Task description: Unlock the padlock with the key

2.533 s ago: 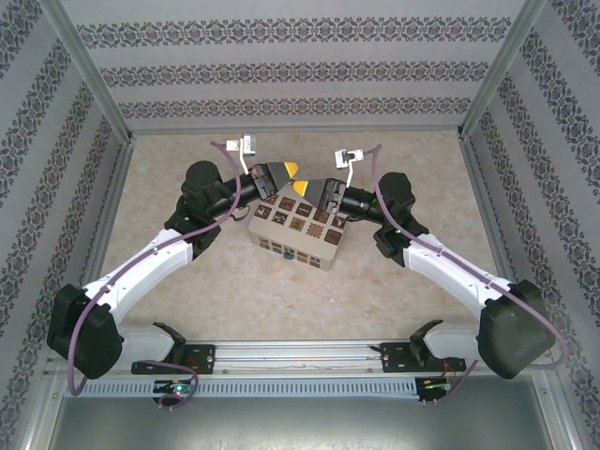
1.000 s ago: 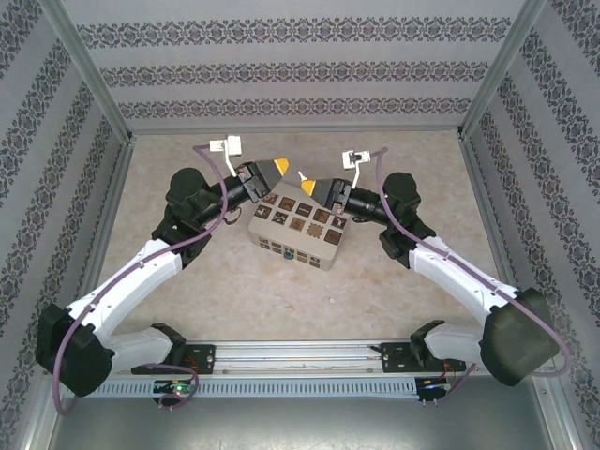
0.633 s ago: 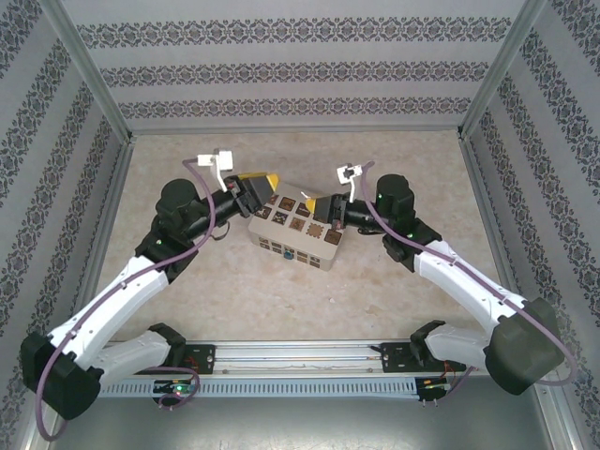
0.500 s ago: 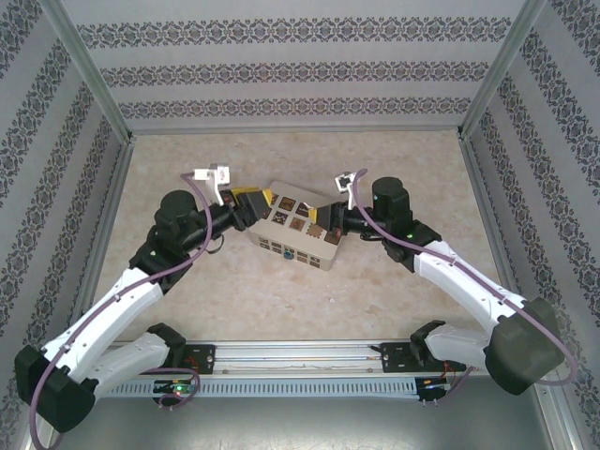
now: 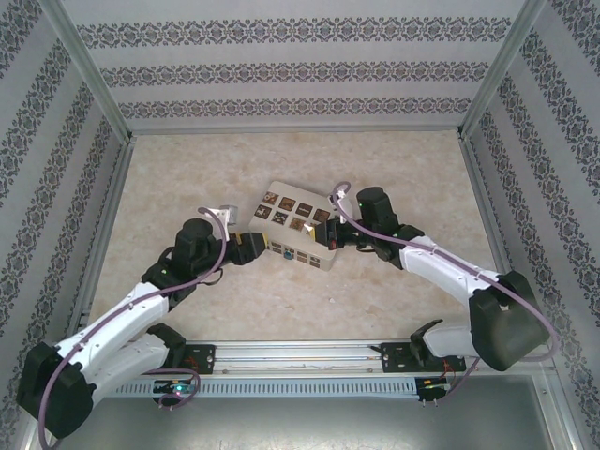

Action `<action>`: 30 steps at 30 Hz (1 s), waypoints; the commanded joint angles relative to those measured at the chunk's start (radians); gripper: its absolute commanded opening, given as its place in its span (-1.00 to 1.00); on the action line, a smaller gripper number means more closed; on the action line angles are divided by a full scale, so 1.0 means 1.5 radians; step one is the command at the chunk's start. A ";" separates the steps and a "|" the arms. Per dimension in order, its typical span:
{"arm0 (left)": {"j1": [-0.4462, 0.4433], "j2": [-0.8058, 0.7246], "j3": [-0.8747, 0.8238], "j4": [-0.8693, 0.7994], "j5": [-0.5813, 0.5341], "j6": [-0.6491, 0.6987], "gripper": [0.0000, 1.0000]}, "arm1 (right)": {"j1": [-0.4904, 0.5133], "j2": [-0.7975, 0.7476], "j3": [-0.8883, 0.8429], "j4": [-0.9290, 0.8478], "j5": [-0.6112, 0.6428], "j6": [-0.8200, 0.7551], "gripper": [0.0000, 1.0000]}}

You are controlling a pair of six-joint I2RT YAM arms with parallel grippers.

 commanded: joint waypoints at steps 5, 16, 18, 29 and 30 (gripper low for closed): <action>-0.008 0.056 -0.034 0.067 0.024 0.022 0.12 | 0.006 0.037 -0.018 0.026 0.007 -0.002 -1.00; -0.030 0.100 -0.076 0.154 -0.002 0.049 0.14 | 0.002 0.085 -0.031 0.036 0.019 0.010 -1.00; -0.030 0.104 -0.086 0.167 -0.010 0.054 0.15 | 0.002 0.095 -0.034 0.038 0.022 0.013 -1.00; -0.030 0.149 -0.113 0.246 -0.026 0.062 0.15 | -0.001 0.141 -0.027 0.044 0.000 0.002 -1.00; -0.030 0.158 -0.114 0.255 -0.025 0.062 0.15 | -0.002 0.144 -0.025 0.044 0.000 0.001 -1.00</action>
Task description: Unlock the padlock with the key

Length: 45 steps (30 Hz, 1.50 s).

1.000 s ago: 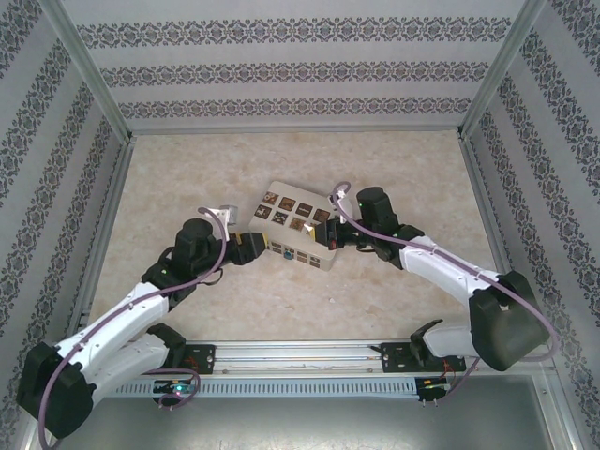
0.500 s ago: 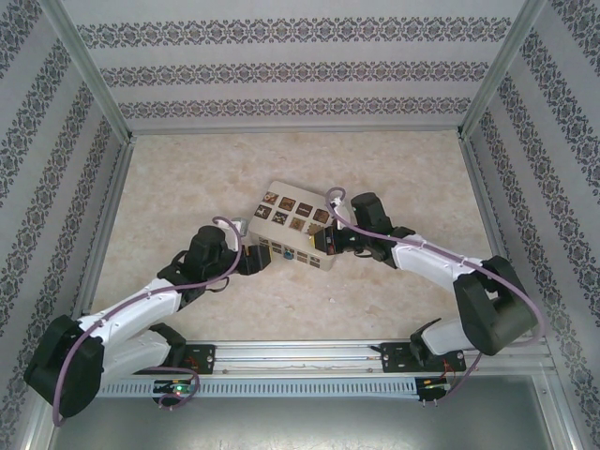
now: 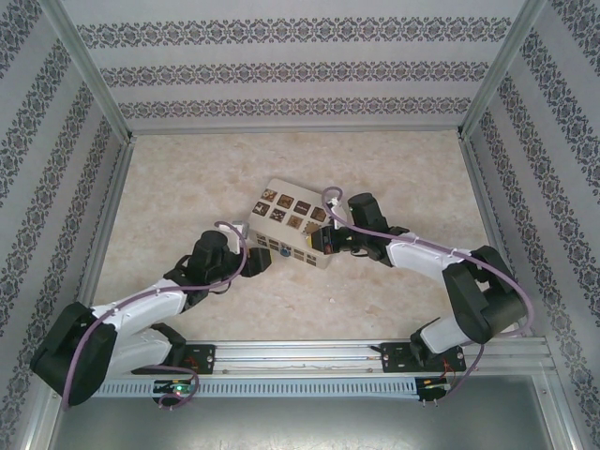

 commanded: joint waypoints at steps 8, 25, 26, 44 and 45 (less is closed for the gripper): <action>-0.011 0.105 -0.003 0.144 0.011 0.029 0.18 | -0.003 0.036 -0.002 -0.033 0.020 -0.015 -1.00; -0.034 0.304 0.037 0.296 0.030 0.023 0.27 | -0.005 0.034 -0.006 -0.035 0.020 -0.021 -1.00; -0.036 0.313 0.040 0.300 0.027 0.021 0.27 | -0.006 0.034 -0.006 -0.036 0.020 -0.021 -1.00; -0.060 0.395 0.078 0.354 0.030 -0.014 0.16 | -0.018 0.030 -0.007 -0.039 0.011 -0.028 -1.00; -0.063 0.397 0.081 0.353 0.028 -0.014 0.15 | -0.018 0.031 -0.007 -0.040 0.010 -0.029 -1.00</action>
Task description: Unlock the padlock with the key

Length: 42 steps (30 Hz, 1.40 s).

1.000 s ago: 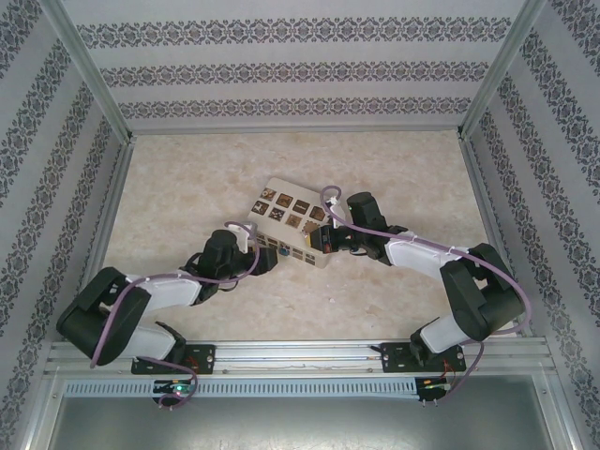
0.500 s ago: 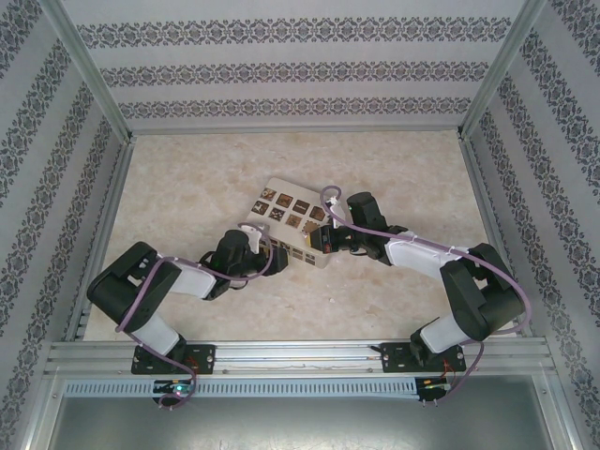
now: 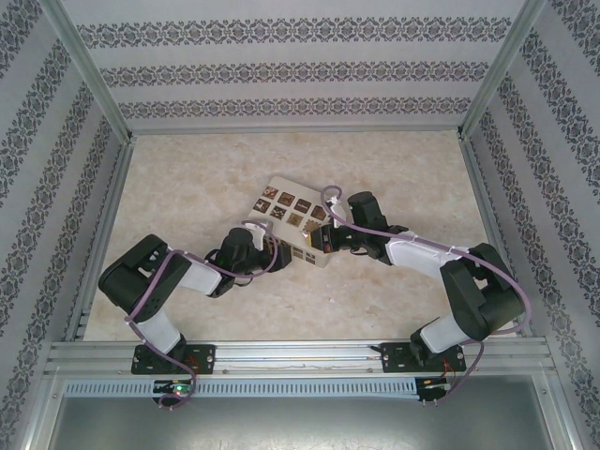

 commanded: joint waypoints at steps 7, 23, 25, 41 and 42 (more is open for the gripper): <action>-0.039 0.027 0.037 0.010 0.002 -0.005 0.05 | -0.011 0.023 -0.013 -0.047 0.016 -0.018 -1.00; -0.043 0.025 0.058 -0.003 -0.055 -0.037 -0.33 | -0.013 0.003 -0.016 -0.047 0.011 -0.010 -1.00; -0.043 0.024 0.059 -0.003 -0.054 -0.041 -0.38 | -0.013 -0.005 -0.014 -0.045 0.009 -0.009 -1.00; -0.044 -0.047 0.076 -0.091 -0.012 -0.114 -0.43 | 0.006 -0.191 -0.079 -0.032 0.033 -0.062 -1.00; -0.044 -0.055 0.079 -0.106 -0.012 -0.124 -0.43 | 0.017 -0.204 -0.091 -0.030 0.047 -0.070 -1.00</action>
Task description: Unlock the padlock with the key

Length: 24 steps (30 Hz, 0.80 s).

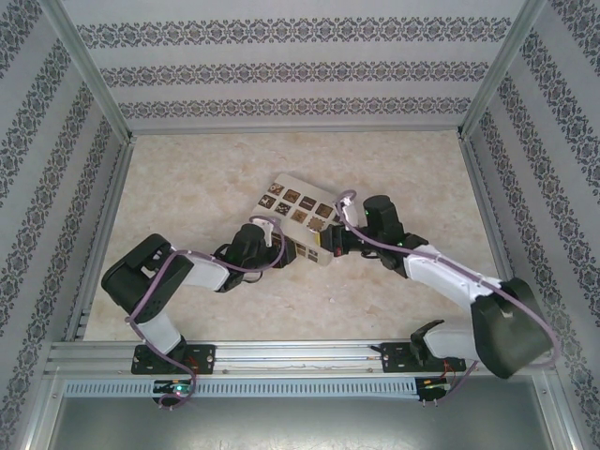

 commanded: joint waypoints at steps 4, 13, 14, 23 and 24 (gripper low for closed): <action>-0.010 -0.067 0.044 -0.080 0.031 -0.053 -0.43 | 0.077 -0.069 -0.083 0.034 0.103 -0.060 -1.00; -0.010 -0.108 0.067 -0.140 0.049 -0.093 -0.42 | 0.207 -0.087 -0.203 0.178 0.287 -0.100 -1.00; -0.010 -0.111 0.070 -0.144 0.050 -0.095 -0.42 | 0.215 -0.080 -0.210 0.189 0.299 -0.103 -1.00; -0.010 -0.111 0.087 -0.162 0.058 -0.110 -0.42 | 0.258 0.024 -0.232 0.328 0.371 -0.110 -1.00; -0.010 -0.110 0.088 -0.163 0.059 -0.111 -0.42 | 0.260 0.037 -0.232 0.347 0.379 -0.110 -1.00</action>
